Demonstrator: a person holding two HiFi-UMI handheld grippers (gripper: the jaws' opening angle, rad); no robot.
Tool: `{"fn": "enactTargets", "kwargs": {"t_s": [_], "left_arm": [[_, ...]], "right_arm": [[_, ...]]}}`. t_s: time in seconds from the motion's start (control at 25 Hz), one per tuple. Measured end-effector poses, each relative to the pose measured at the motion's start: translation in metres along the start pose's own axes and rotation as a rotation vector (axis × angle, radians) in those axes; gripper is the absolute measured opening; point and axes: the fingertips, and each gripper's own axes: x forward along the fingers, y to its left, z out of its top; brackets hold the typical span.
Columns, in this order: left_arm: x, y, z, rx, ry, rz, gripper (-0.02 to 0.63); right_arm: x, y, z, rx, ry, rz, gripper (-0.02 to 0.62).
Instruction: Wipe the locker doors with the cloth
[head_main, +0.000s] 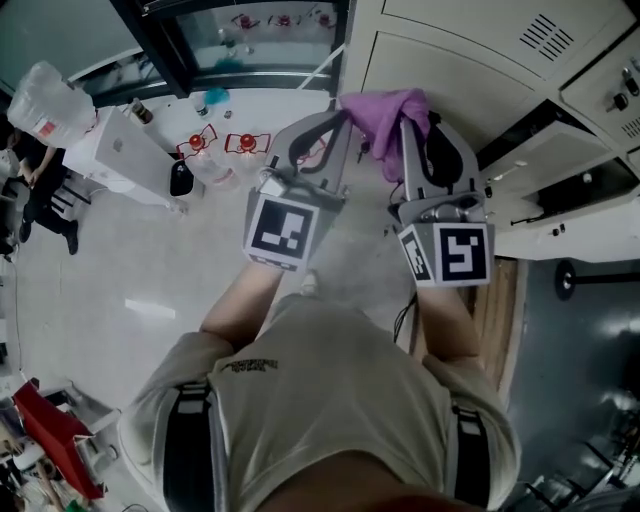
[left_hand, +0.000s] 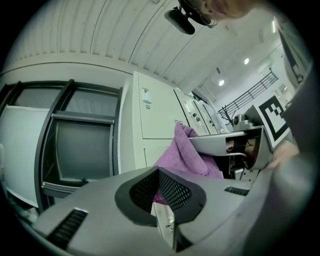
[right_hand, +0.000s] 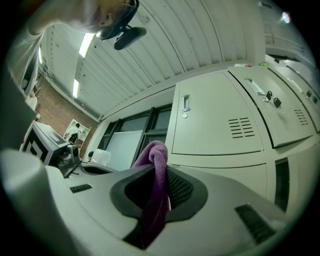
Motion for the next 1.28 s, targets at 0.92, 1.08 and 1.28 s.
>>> {"fn": "enactTargets", "kwargs": {"t_s": [0.92,1.08,1.28], "left_arm": [[0.034,0.023,0.004,-0.004,-0.005,-0.001,0.000],[0.039,0.026,0.001,0.010,-0.009,0.014,0.000],[0.043,0.027,-0.002,0.024,-0.008,0.025,0.000]], "right_arm": [[0.041,-0.023,-0.001,-0.036,-0.012,0.011,0.048],[0.048,-0.025,-0.007,-0.026,-0.008,0.033,0.048],[0.056,-0.028,-0.014,-0.023,-0.005,0.046,0.048]]}}
